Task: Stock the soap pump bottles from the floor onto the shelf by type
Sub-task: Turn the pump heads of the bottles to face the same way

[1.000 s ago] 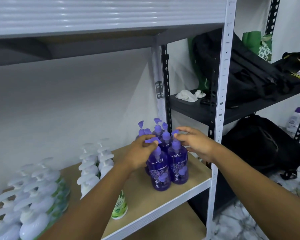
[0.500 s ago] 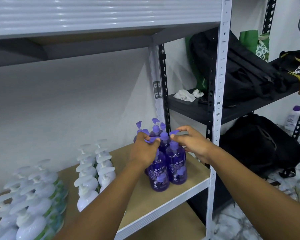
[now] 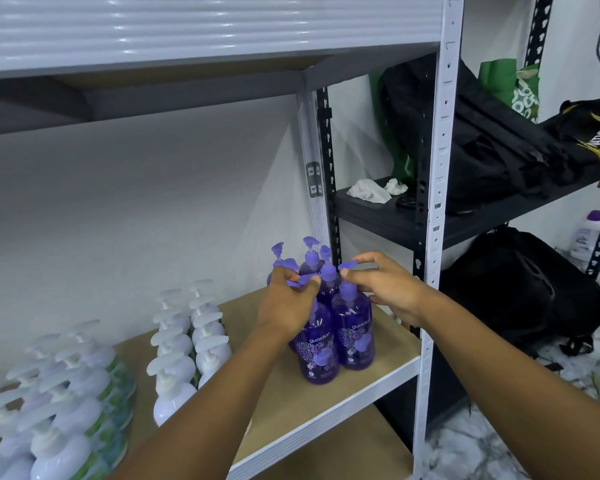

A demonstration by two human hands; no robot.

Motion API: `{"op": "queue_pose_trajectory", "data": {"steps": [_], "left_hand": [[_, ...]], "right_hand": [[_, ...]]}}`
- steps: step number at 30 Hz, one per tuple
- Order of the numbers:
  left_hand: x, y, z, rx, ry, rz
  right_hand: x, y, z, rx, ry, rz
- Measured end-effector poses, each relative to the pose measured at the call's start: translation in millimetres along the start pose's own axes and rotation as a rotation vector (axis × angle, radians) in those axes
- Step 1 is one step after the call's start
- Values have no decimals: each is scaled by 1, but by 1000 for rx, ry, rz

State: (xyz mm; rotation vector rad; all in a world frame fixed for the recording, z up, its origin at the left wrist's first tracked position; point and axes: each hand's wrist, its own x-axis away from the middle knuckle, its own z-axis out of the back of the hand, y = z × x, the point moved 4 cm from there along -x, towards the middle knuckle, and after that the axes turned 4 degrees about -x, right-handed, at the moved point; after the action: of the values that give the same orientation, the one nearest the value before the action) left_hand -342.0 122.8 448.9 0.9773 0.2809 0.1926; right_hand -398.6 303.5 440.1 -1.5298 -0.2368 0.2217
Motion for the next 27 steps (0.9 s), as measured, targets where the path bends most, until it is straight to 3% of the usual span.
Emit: {"op": "queue_pose_trajectory", "data": {"steps": [7, 11, 19, 27], "left_hand": [[-18, -7, 35, -3, 127, 1], [-37, -11, 41, 13, 5, -5], [-64, -16, 37, 53, -278, 20], [-68, -23, 29, 64, -295, 30]], "right_hand": [[-19, -11, -3, 65, 50, 51], [-47, -24, -1, 156, 30, 61], [-99, -8, 4, 72, -213, -147], [-108, 1, 4, 90, -315, -142]]}}
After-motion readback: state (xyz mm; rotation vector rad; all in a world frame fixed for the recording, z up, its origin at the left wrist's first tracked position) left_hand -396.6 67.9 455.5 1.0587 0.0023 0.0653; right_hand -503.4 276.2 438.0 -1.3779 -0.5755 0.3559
